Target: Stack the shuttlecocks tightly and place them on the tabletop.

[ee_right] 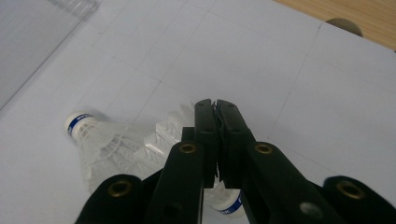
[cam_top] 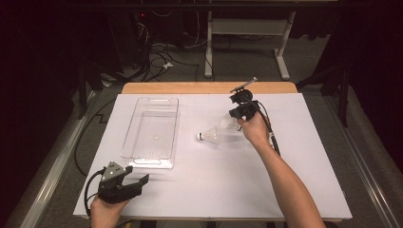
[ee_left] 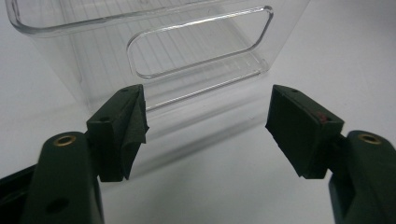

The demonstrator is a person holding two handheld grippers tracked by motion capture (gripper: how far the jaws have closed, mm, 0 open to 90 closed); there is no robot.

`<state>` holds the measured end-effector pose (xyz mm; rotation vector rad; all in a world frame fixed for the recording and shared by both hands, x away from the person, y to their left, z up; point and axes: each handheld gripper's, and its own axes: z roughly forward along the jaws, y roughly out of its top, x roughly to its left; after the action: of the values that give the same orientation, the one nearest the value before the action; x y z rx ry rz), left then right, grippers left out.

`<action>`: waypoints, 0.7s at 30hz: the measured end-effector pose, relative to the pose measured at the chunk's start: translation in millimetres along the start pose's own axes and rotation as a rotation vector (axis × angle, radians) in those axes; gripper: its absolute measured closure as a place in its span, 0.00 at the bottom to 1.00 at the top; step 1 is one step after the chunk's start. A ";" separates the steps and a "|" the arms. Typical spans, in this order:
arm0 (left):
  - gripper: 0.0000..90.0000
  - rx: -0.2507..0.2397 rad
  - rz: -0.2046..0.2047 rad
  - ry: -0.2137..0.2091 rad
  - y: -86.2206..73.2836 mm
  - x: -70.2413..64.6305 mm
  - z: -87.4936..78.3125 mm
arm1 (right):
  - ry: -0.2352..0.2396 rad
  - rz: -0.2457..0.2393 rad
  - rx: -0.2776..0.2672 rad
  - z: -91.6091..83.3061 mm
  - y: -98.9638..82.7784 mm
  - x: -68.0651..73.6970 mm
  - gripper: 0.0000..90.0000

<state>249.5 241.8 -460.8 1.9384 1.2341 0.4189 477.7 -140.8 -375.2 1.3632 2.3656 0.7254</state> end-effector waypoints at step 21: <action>0.33 0.002 -0.002 0.008 -0.7 0.6 -1.1 | 0.129 -0.103 -0.053 -35.5 -46.5 32.4 0.98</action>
<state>248.7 242.9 -460.7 1.9387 1.2415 0.4252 410.8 -141.6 -373.1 1.1964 2.4759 0.8633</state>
